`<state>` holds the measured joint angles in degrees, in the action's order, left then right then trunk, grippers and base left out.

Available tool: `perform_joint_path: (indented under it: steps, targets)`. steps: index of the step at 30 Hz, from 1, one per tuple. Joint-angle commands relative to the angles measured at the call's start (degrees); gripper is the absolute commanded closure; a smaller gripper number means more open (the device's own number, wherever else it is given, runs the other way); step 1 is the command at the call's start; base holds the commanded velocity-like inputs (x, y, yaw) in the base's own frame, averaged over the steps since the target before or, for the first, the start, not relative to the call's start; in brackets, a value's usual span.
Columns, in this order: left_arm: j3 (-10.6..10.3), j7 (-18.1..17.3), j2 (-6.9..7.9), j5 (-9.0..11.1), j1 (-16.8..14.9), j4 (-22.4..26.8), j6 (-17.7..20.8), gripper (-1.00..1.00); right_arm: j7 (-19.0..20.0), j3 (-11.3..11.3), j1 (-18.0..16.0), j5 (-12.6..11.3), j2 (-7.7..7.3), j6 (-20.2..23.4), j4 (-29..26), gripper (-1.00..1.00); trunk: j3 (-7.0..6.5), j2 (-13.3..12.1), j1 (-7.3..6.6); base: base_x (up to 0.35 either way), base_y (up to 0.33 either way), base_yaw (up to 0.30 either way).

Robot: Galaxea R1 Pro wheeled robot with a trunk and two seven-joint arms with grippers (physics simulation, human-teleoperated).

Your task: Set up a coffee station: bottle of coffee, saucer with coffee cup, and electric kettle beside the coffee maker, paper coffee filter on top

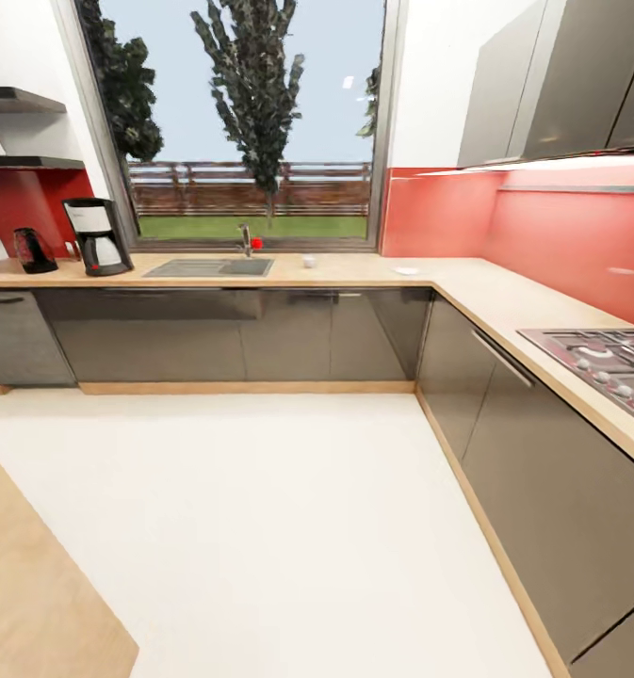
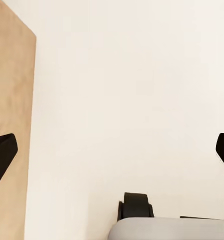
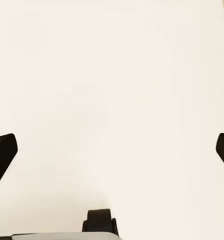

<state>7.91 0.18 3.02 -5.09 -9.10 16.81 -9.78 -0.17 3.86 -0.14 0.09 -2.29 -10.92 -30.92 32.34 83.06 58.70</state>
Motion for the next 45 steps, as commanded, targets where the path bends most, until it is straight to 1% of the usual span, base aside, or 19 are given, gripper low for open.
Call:
perform_joint_path:
  steps: [1, 45]
  targets:
    - [0.3, 0.0, -0.03, -0.5, 0.0, -0.1, -0.2, -1.00, 0.0, 0.1, 0.0, 0.0, 0.01, -0.2, 0.0, -1.00, 0.05, 0.0, 0.03, 0.339, -0.038, 0.000]
    - [0.3, 0.1, -0.03, -0.5, 0.0, -0.1, -0.2, -1.00, 0.0, -0.3, 0.0, 0.1, 0.01, -0.1, 0.1, -1.00, 0.05, 0.0, 0.03, 0.339, -0.090, 0.002]
